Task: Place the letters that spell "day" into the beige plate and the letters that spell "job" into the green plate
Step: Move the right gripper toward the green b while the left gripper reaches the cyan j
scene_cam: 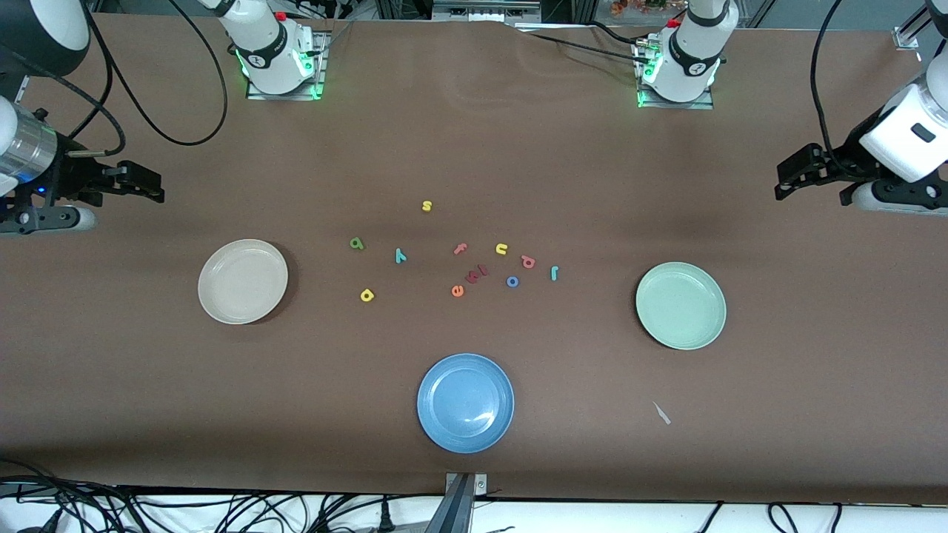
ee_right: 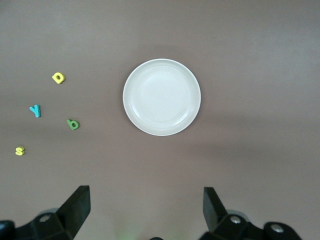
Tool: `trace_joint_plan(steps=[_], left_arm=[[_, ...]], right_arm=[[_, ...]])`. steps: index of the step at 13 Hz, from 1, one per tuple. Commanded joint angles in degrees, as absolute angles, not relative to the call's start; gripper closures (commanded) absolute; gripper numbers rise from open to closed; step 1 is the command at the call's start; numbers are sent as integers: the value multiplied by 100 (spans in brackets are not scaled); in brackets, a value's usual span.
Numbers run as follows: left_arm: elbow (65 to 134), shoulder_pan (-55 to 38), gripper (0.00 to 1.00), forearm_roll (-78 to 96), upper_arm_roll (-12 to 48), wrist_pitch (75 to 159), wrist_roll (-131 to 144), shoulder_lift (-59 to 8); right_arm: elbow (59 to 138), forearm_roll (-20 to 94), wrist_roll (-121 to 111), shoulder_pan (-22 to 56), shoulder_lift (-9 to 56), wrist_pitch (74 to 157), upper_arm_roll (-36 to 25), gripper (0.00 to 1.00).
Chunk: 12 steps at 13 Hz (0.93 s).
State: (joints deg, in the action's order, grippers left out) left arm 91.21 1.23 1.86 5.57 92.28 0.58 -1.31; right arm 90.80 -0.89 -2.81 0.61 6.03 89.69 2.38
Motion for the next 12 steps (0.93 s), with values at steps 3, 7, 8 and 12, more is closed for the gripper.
trace_joint_plan(steps=[3, 7, 8, 12], left_arm=[[8930, 132, 0, 114, 807, 9097, -53, -185], [8930, 106, 0, 105, 1256, 9123, -9, -211], [8930, 97, 0, 105, 1326, 9123, -35, -228], [8947, 9, 0, 26, 1520, 9097, -26, -710]], right_arm=[[9053, -62, -360, 412, 702, 8912, 272, 0], [9044, -18, -773, 597, 1019, 8886, 272, 0], [9061, 9, -773, 606, 1037, 8834, 272, 0], [9097, 324, -739, 860, 1204, 8946, 273, 0]])
